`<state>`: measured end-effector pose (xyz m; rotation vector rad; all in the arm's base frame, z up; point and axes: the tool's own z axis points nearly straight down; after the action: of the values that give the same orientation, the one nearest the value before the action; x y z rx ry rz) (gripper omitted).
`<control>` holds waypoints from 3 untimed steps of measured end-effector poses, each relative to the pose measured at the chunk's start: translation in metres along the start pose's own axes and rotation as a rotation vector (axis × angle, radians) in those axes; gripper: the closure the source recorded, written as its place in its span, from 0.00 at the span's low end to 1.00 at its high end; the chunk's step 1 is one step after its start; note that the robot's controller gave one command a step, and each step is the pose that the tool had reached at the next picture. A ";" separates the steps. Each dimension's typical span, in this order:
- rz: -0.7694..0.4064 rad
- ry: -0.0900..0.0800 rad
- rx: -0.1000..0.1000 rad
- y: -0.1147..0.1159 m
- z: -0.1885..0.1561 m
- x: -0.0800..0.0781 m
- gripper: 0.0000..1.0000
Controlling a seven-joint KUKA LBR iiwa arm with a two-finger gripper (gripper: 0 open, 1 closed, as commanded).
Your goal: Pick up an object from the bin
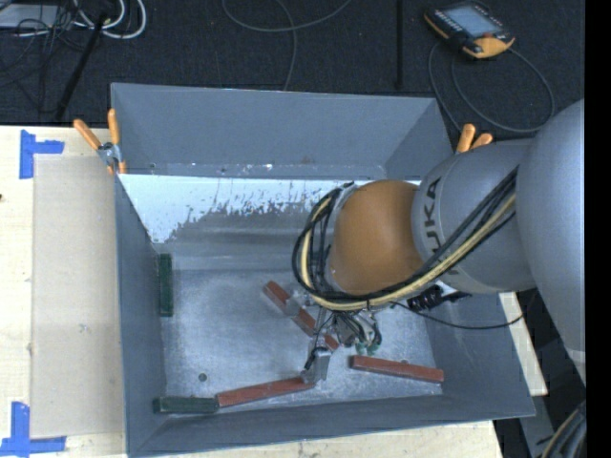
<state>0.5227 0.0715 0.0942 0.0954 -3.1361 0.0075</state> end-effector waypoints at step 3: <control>-0.029 -0.017 -0.005 -0.038 0.023 0.046 0.00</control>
Offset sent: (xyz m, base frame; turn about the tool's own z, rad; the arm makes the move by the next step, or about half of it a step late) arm -0.0472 -0.0408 -0.0242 -0.0333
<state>0.4790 0.0309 0.0712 0.1411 -3.1509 -0.0017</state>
